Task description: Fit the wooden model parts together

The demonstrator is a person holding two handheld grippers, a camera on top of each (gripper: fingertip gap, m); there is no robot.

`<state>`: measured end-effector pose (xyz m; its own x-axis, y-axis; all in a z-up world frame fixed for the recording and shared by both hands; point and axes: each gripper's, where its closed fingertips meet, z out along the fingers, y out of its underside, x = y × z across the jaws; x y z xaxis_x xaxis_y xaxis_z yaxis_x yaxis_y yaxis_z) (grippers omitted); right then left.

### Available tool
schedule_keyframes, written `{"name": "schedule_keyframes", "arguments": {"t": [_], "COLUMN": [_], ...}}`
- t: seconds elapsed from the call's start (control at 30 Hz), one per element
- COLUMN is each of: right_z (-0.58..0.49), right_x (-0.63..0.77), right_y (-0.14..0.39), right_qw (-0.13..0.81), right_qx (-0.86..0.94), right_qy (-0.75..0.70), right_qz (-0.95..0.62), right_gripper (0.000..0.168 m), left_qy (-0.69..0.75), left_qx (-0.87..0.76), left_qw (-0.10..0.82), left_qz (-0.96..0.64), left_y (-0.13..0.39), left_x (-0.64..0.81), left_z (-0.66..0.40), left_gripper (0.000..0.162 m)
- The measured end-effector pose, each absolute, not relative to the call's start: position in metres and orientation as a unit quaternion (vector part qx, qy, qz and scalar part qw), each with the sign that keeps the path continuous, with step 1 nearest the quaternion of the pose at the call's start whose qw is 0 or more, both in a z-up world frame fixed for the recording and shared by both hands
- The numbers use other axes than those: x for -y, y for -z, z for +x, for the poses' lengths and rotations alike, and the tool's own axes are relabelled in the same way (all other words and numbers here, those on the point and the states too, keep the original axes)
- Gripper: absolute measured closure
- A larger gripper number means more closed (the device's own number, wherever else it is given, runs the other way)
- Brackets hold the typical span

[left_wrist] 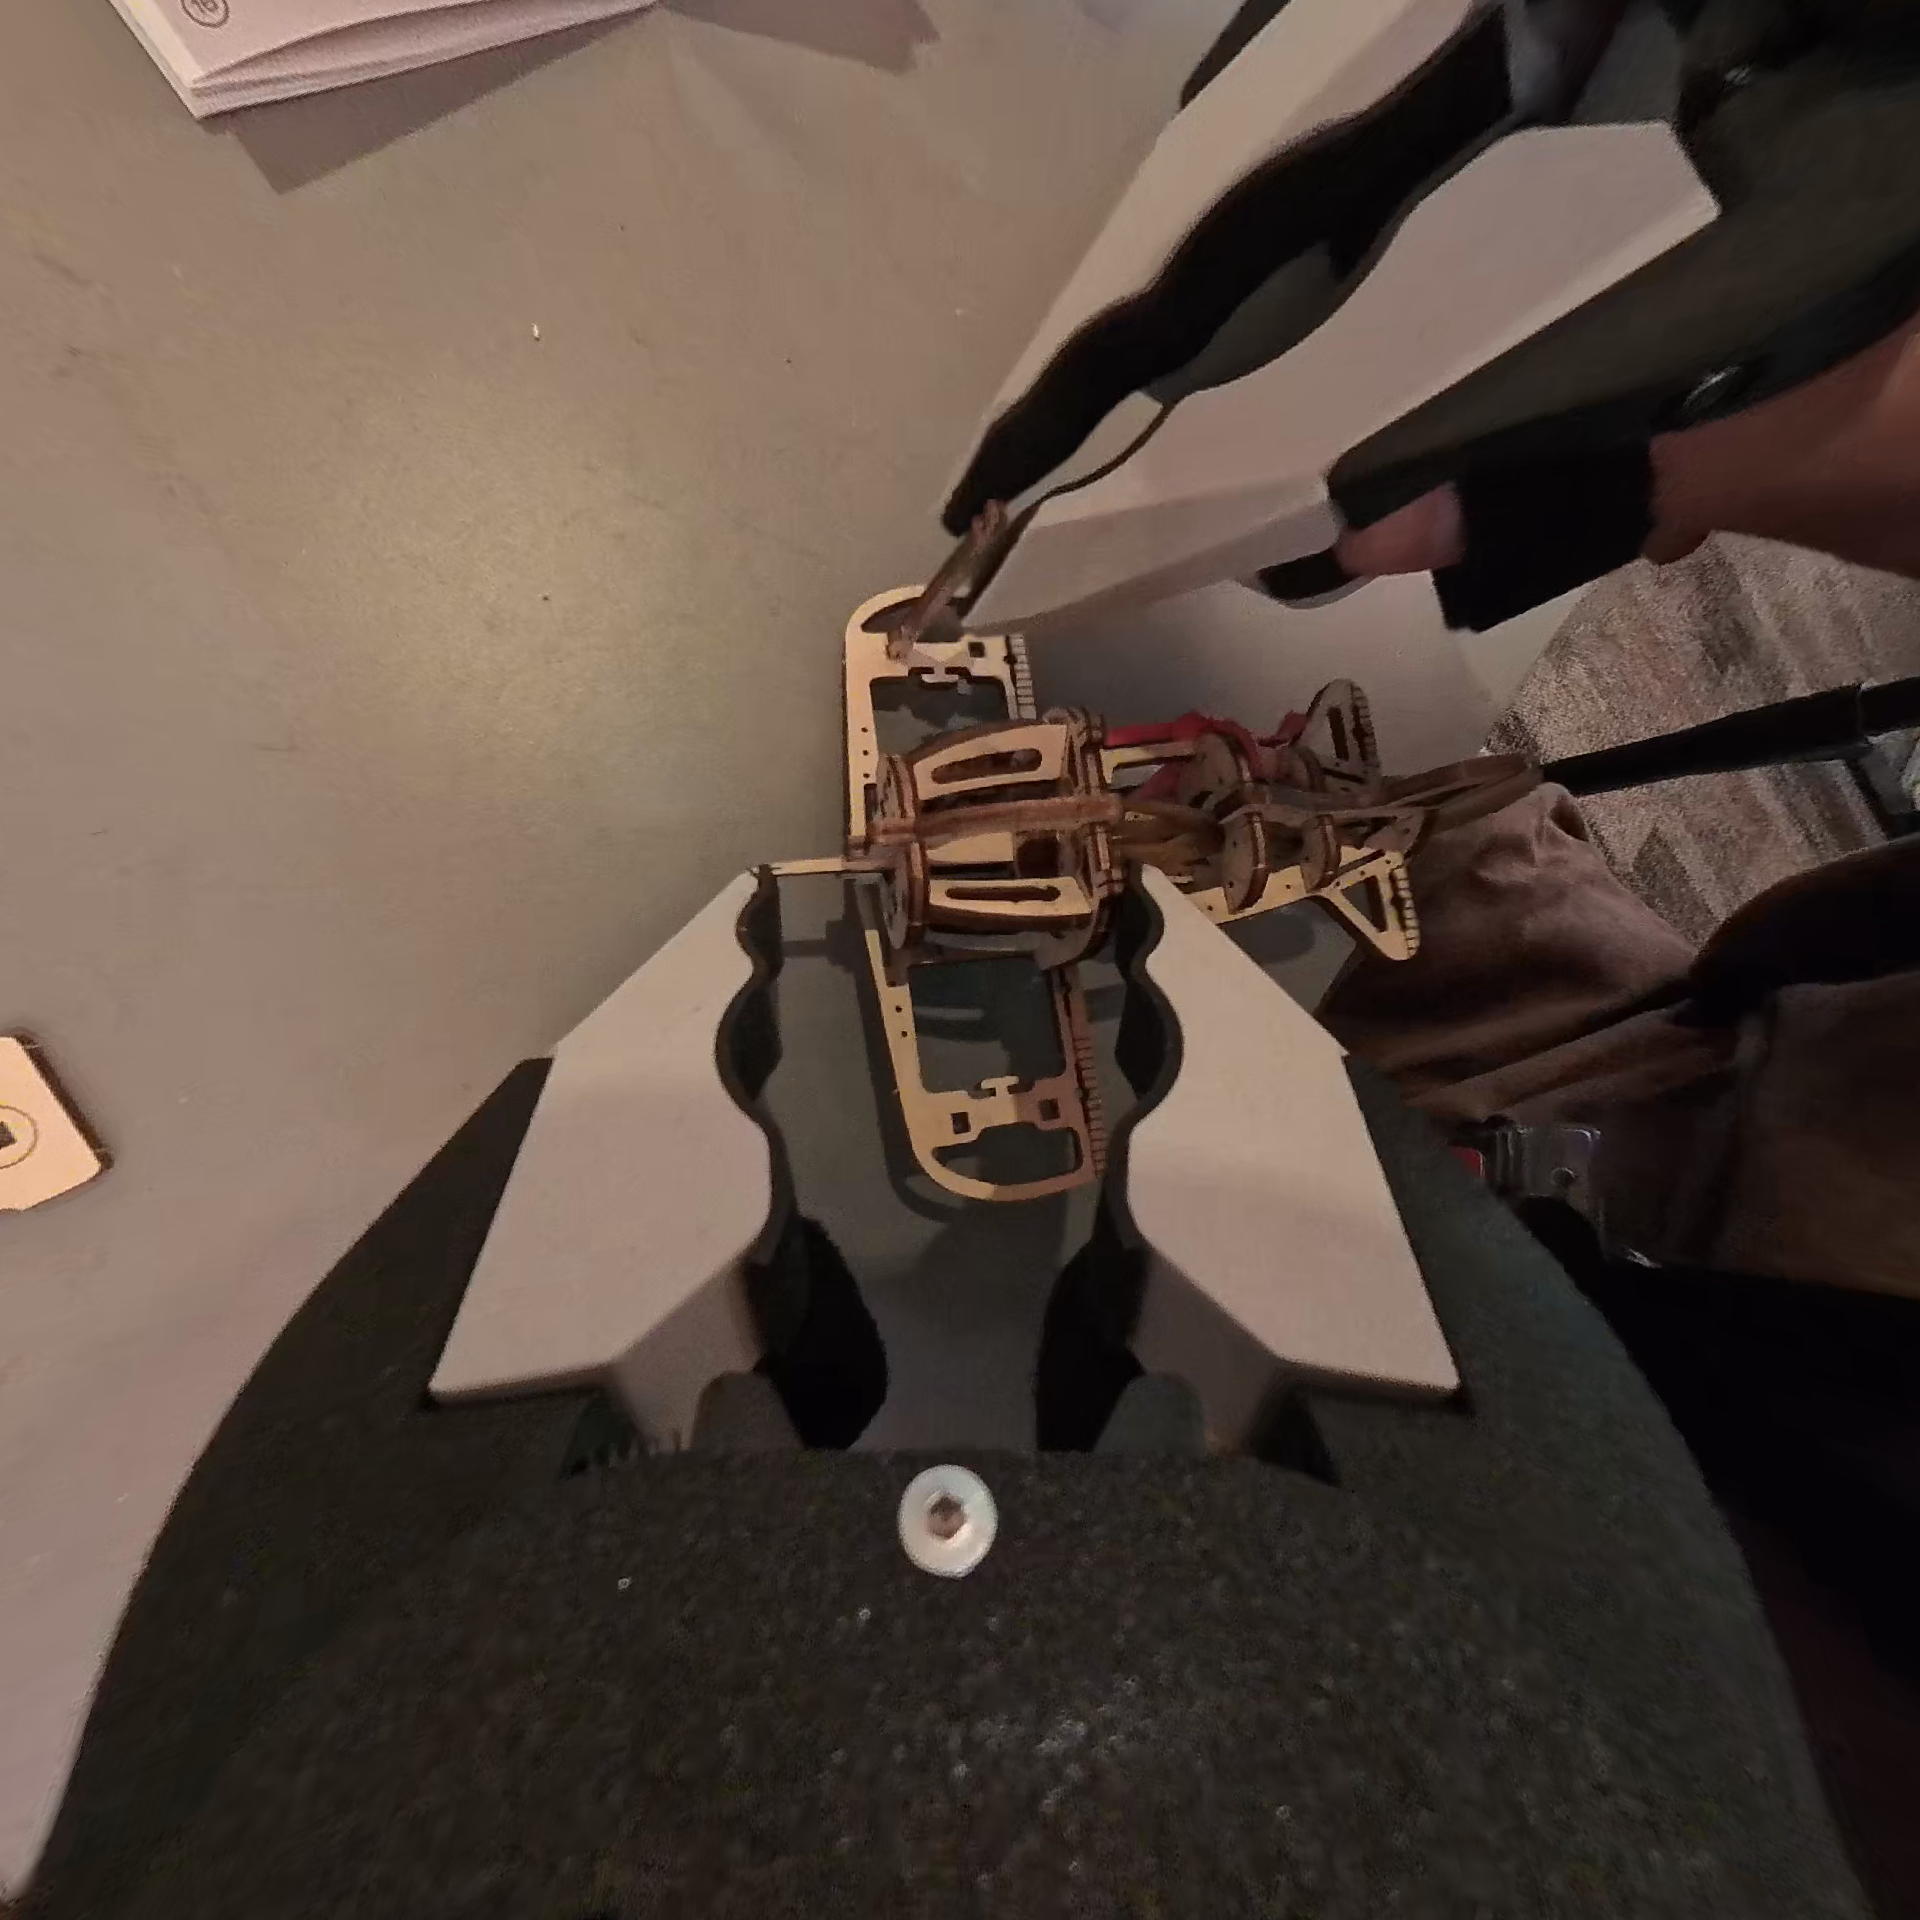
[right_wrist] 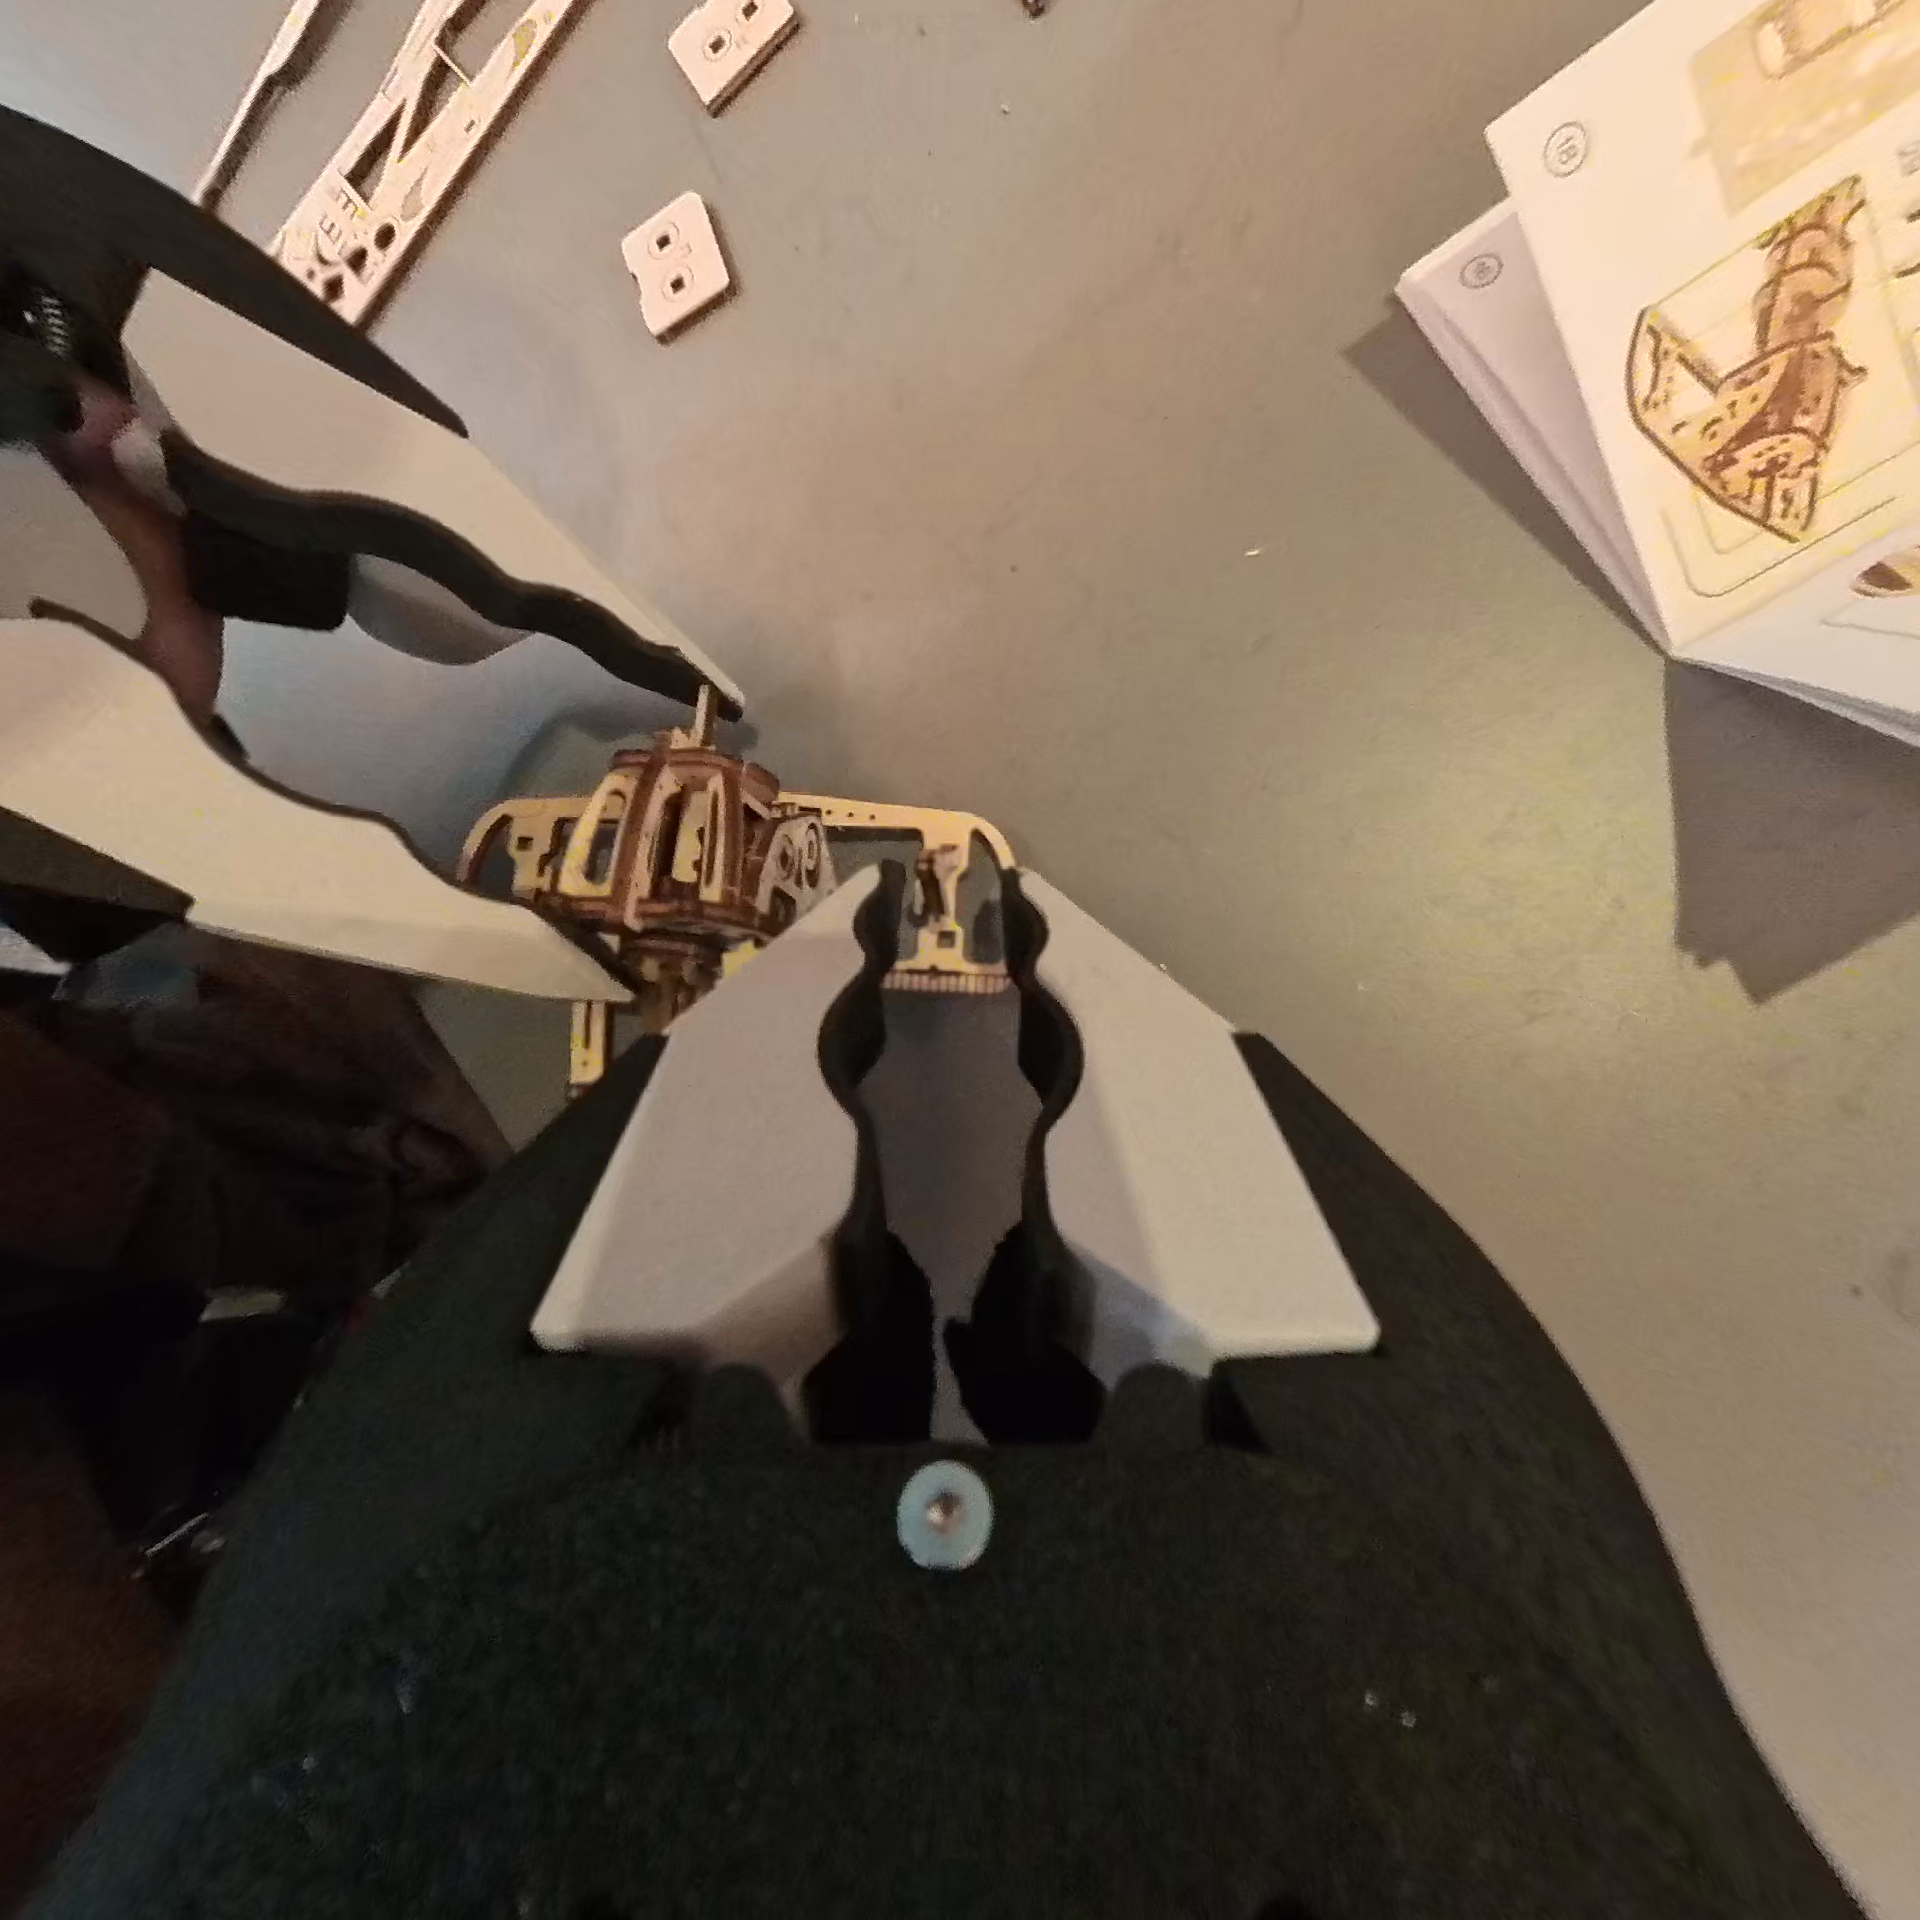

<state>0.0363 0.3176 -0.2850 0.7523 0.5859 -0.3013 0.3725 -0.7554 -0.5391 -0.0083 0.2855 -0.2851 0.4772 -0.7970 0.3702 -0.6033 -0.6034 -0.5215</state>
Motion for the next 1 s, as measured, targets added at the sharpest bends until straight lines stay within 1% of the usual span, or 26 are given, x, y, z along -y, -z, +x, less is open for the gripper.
{"name": "schedule_keyframes", "arguments": {"t": [0.13,0.23,0.5,0.57,0.6,0.63,0.73,0.87,0.93,1.0], "right_z": [0.029,0.029,0.029,0.030,0.029,0.028,0.035,0.037,0.034,0.034], "right_x": [-0.318,-0.320,-0.319,-0.321,-0.321,-0.320,-0.316,-0.314,-0.316,-0.315], "right_y": [0.293,0.301,0.304,0.300,0.295,0.288,0.279,0.288,0.294,0.299], "right_qw": [0.232,0.232,0.171,0.166,0.168,0.168,0.165,0.160,0.159,0.149], "right_qx": [0.273,0.280,0.300,0.294,0.287,0.281,0.294,0.314,0.307,0.304], "right_qy": [-0.224,-0.199,-0.184,-0.189,-0.203,-0.223,-0.215,-0.176,-0.175,-0.175], "right_qz": [-0.906,-0.910,-0.920,-0.922,-0.921,-0.918,-0.917,-0.919,-0.922,-0.925], "right_gripper": [0.152,0.166,0.167,0.165,0.156,0.151,0.147,0.146,0.149,0.162], "left_qy": [0.292,0.292,0.301,0.305,0.306,0.307,0.306,0.306,0.309,0.311], "left_qx": [-0.418,-0.421,-0.412,-0.406,-0.405,-0.403,-0.404,-0.407,-0.408,-0.407], "left_qw": [0.166,0.167,0.168,0.166,0.167,0.166,0.167,0.165,0.164,0.163], "left_qz": [-0.844,-0.842,-0.844,-0.845,-0.845,-0.846,-0.845,-0.844,-0.843,-0.843], "left_y": [0.285,0.285,0.284,0.285,0.285,0.285,0.285,0.285,0.286,0.285], "left_x": [-0.285,-0.283,-0.283,-0.283,-0.283,-0.283,-0.283,-0.281,-0.280,-0.279], "left_z": [-0.007,-0.005,-0.002,-0.003,-0.003,-0.003,-0.003,-0.003,-0.002,-0.002], "left_gripper": [0.100,0.100,0.100,0.100,0.100,0.100,0.100,0.100,0.099,0.099]}}
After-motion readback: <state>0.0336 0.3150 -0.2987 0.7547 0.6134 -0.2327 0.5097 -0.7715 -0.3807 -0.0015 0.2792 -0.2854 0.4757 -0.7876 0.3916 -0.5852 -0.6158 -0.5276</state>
